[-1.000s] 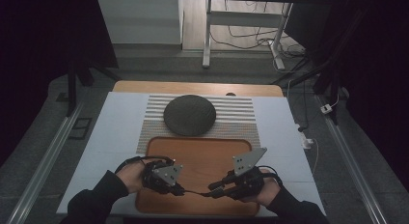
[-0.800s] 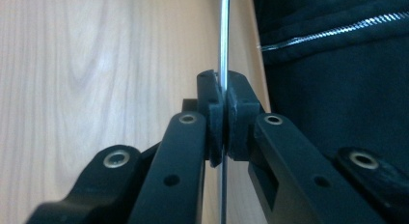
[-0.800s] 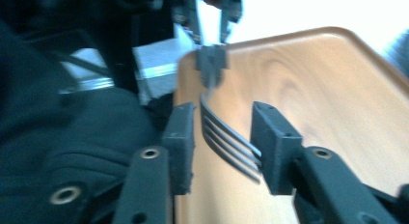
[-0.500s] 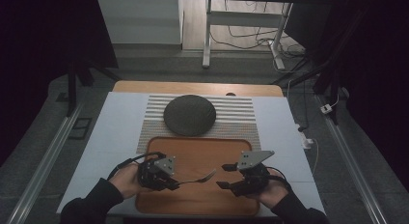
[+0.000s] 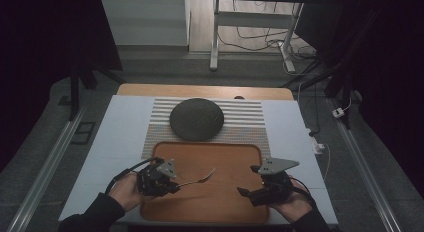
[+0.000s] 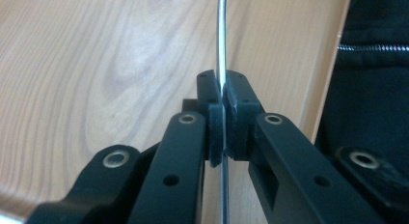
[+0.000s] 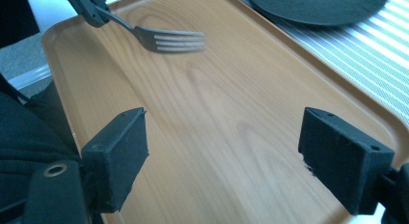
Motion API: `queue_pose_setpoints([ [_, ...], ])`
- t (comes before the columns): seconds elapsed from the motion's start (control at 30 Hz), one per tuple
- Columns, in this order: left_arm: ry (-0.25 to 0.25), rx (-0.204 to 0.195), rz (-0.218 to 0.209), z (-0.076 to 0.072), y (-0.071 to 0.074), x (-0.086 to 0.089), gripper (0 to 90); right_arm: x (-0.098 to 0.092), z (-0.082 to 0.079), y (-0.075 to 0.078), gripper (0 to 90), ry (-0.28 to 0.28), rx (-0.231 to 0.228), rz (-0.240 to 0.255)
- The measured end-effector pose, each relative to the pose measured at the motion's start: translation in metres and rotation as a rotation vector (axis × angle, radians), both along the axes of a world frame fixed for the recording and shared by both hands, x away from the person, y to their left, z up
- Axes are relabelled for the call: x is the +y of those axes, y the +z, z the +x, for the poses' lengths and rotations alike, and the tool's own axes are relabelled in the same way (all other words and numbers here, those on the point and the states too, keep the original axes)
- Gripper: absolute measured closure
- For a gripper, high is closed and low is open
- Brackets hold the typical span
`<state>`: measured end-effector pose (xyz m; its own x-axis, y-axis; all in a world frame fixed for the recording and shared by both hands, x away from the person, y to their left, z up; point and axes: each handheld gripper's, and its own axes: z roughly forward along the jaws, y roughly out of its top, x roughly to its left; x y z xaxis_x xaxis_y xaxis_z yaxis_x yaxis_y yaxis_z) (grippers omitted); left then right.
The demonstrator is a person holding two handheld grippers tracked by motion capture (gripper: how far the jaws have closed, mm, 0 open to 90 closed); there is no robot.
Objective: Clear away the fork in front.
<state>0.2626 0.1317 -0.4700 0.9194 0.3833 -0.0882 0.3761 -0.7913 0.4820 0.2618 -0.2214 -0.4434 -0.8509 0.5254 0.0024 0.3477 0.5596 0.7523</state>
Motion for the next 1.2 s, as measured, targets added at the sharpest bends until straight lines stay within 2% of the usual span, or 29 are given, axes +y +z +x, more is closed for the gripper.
queue_pose_setpoints([
  [0.1,0.060,0.022,-0.002,-0.001,0.002,0.001,85.6,-0.008,-0.003,0.000,12.3,-0.032,-0.002,-0.002],
  [0.27,0.143,0.043,-0.027,-0.002,0.001,0.004,85.6,-0.020,-0.009,0.000,7.3,-0.089,-0.013,-0.002],
  [0.47,0.214,0.066,-0.052,-0.001,-0.002,0.009,85.5,-0.033,-0.017,-0.003,3.1,-0.147,-0.011,-0.011],
  [0.57,0.257,0.076,-0.048,0.001,-0.005,0.012,85.5,-0.039,-0.021,-0.003,0.0,-0.174,-0.010,-0.008],
  [0.73,0.371,0.133,-0.062,0.010,-0.015,0.019,85.5,-0.049,-0.026,-0.004,0.0,-0.249,-0.019,0.011],
  [0.93,0.477,0.153,-0.037,0.015,-0.023,0.022,85.4,-0.055,-0.030,-0.005,0.0,-0.257,-0.014,0.000],
  [1.03,0.502,0.155,-0.027,0.017,-0.026,0.023,85.4,-0.055,-0.031,-0.006,0.0,-0.256,-0.012,-0.008],
  [1.2,0.514,0.168,-0.006,0.019,-0.032,0.022,85.3,-0.057,-0.031,-0.006,0.0,-0.257,-0.009,-0.014],
])
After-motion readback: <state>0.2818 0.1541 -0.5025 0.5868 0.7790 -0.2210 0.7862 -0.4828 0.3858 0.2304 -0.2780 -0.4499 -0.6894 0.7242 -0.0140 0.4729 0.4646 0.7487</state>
